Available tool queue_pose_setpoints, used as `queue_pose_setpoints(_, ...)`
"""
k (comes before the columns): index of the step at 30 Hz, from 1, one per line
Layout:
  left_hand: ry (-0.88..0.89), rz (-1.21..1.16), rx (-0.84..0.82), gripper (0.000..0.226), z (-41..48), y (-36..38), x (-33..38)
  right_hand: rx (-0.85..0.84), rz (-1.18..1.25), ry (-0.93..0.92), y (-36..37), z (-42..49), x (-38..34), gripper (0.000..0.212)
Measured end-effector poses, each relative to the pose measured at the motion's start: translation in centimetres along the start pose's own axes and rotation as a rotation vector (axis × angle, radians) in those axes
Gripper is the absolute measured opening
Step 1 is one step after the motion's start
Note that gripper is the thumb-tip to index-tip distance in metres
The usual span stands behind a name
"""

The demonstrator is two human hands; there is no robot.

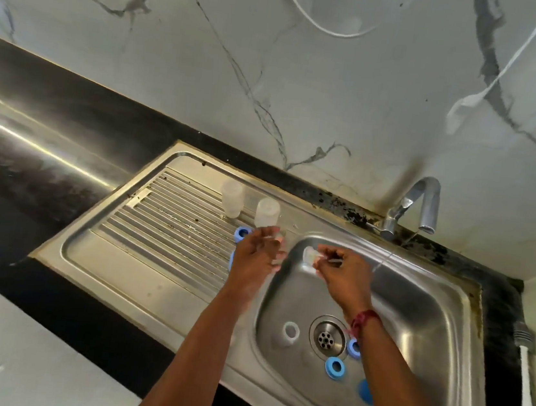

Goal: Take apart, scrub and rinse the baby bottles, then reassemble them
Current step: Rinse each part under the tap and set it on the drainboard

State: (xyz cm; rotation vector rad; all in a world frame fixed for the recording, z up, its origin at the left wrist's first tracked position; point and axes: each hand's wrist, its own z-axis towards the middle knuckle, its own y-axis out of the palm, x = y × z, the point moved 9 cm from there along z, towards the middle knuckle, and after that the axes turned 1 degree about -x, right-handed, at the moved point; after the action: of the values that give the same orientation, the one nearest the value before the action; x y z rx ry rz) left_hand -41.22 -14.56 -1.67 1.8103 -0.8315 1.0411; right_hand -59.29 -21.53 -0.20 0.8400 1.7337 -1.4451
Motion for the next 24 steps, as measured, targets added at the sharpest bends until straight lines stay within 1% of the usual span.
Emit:
queue_pose_setpoints(4, 0.066, -0.025, 0.222, 0.016, 1.6, -6.1, 3.8, 0.002, -0.061, -0.183, 3.4, 0.7, -6.0, 0.021)
queue_pose_setpoints(6, 0.069, -0.033, 0.287, 0.017, 2.2, -9.0, 4.9, -0.004, -0.077, -0.236, 5.5, 1.3, -8.2, 0.02)
queue_pose_setpoints(8, 0.051, -0.032, 0.337, 0.012, 2.4, -11.4, 5.1, -0.017, -0.113, -0.265, 7.7, 1.8, -9.8, 0.02)
queue_pose_setpoints(10, 0.026, -0.012, 0.369, 0.017, 2.5, -13.1, 4.9, -0.042, -0.186, -0.31, 10.0, 2.4, -11.1, 0.019)
queue_pose_setpoints(13, -0.026, -0.002, 0.395, 0.034, 3.2, -14.7, 4.2, -0.108, -0.338, -0.378, 13.7, 3.5, -11.9, 0.019)
queue_pose_setpoints(15, -0.049, 0.0, 0.418, 0.037, 3.8, -15.6, 4.0, -0.173, -0.416, -0.391, 16.1, 4.2, -11.8, 0.023)
queue_pose_setpoints(18, -0.072, -0.008, 0.457, 0.034, 4.3, -16.7, 3.4, -0.244, -0.533, -0.421, 18.8, 4.3, -11.6, 0.027)
queue_pose_setpoints(24, -0.115, 0.007, 0.517, 0.014, 5.3, -18.3, 2.1, -0.246, -0.649, -0.417, 20.4, 5.4, -11.3, 0.027)
